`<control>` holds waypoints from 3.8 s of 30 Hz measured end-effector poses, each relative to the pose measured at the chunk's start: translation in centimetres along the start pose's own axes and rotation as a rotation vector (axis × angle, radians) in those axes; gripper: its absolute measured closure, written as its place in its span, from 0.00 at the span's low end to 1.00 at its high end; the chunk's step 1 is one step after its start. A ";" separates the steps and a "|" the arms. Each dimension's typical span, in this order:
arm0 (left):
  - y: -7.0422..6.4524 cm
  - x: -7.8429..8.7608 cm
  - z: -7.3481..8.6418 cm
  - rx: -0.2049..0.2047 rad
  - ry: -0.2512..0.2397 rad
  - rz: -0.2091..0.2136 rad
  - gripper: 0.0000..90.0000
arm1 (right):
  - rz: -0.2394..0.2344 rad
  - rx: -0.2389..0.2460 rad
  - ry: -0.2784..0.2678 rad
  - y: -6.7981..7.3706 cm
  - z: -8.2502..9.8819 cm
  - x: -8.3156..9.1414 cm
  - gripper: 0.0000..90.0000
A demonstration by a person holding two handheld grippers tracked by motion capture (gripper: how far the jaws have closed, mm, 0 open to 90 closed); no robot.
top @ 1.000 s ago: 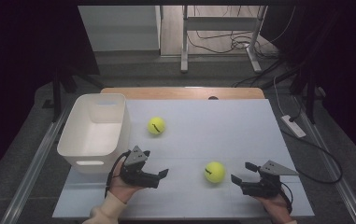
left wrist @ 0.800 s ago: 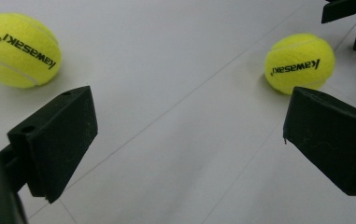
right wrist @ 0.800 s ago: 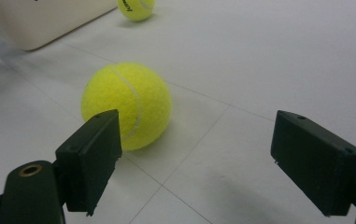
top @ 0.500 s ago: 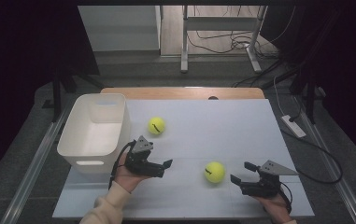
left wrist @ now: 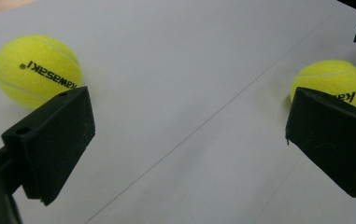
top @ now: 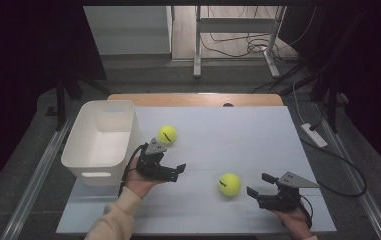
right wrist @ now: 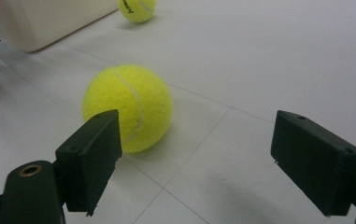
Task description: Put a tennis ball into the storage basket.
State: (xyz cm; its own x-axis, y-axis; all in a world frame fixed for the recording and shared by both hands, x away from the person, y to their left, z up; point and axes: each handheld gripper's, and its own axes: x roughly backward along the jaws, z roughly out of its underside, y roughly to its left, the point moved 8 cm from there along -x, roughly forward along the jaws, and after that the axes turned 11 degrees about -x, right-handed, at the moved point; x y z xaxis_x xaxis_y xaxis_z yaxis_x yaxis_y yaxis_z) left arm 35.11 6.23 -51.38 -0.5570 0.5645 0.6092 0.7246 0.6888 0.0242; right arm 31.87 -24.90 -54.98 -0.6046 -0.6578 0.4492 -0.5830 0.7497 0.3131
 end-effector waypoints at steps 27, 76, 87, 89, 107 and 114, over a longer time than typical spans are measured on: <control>2.5 -2.3 -1.9 0.024 0.045 -0.049 0.01 | 0.000 0.005 0.008 0.0 0.2 -0.2 0.18; 9.2 -6.9 -2.3 0.165 0.170 -0.139 0.01 | -0.001 0.005 0.015 -0.1 0.3 -0.2 0.18; 10.1 -7.9 -1.9 0.198 0.196 -0.141 0.02 | 0.000 0.004 0.014 -0.2 0.3 -0.2 0.18; 10.2 -8.1 -1.7 0.202 0.203 -0.140 0.02 | 0.000 0.004 0.014 -0.2 0.3 -0.2 0.18; 11.1 -9.3 -1.2 0.203 0.251 -0.177 0.02 | -0.001 0.005 0.016 -0.2 0.3 -0.3 0.18; 11.6 -10.2 -0.5 0.218 0.287 -0.203 0.04 | 0.000 0.006 0.016 -0.2 0.3 -0.3 0.18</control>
State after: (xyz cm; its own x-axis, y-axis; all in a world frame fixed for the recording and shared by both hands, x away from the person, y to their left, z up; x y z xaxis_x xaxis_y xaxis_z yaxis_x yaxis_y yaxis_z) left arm 49.41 8.25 -56.90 -0.5217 0.2789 0.8062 0.4916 0.8707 0.0169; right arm 31.97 -24.85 -55.44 -0.5960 -0.6564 0.4626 -0.5863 0.7493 0.3078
